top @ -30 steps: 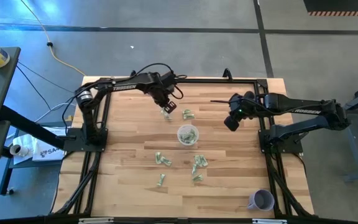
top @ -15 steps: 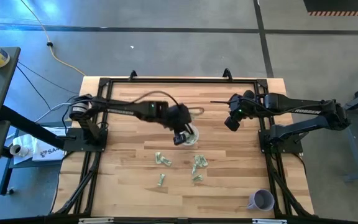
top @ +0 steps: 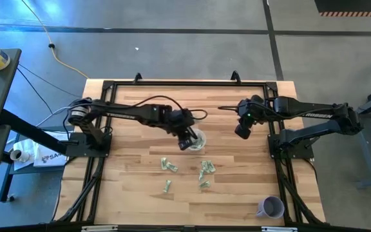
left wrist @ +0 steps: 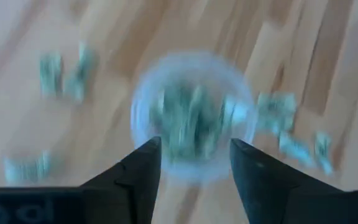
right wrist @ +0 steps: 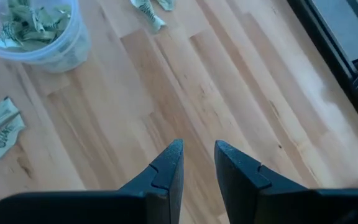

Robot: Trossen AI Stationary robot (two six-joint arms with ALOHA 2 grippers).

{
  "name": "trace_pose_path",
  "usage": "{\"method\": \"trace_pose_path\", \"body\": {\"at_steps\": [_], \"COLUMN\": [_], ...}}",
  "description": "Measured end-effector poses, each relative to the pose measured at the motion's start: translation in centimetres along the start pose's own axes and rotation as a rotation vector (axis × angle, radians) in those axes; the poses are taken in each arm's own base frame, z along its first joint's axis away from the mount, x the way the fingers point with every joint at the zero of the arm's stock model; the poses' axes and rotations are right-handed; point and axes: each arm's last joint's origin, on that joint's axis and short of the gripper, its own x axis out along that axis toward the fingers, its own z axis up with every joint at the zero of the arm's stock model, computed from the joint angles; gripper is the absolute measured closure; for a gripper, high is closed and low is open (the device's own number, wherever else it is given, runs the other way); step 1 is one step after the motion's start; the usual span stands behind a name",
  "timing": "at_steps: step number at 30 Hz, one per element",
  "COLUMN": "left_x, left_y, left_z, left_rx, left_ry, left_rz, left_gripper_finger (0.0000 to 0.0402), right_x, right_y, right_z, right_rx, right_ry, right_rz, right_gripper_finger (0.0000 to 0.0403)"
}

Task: Pick and place Stevia / Truvia into bins
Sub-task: Put the white stevia packet into the transparent container

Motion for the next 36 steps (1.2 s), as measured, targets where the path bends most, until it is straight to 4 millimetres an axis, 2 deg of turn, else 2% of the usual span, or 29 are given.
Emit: {"method": "trace_pose_path", "body": {"at_steps": [5, 13, 19, 23, 27, 32, 36], "left_x": [-0.9, -1.9, -2.0, -2.0, -1.6, -0.4, 0.5], "left_y": [-0.5, -3.7, -3.5, -1.7, 1.2, 6.0, 9.8], "left_z": [-1.9, -3.9, -4.8, -4.3, -2.7, -1.3, -1.6], "left_rx": [-0.048, 0.053, 0.085, 0.063, 0.118, 0.143, 0.089], "left_ry": [0.146, 0.169, 0.215, 0.232, 0.224, 0.233, 0.242], "left_rz": [0.041, 0.035, 0.133, 0.224, 0.235, 0.018, -0.035], "left_gripper_finger": [0.0181, 0.0214, 0.0230, 0.0231, 0.0231, 0.0231, 0.0231], "right_x": [0.0, 0.0, 1.1, 2.8, 4.4, 6.1, 6.9], "right_y": [0.0, 0.3, 0.6, 0.6, 1.0, 1.6, 1.9], "right_z": [0.2, 1.4, 2.7, 3.1, 3.3, 3.5, 4.1], "right_rx": [-0.039, -0.077, -0.062, -0.058, -0.065, -0.052, 0.004], "right_ry": [-0.031, -0.149, -0.181, -0.119, -0.051, 0.016, -0.012], "right_rz": [-0.023, 0.002, 0.005, -0.002, 0.024, 0.040, 0.074], "right_gripper_finger": [0.0320, 0.0320, 0.0320, 0.0320, 0.0320, 0.0320, 0.0320]}}
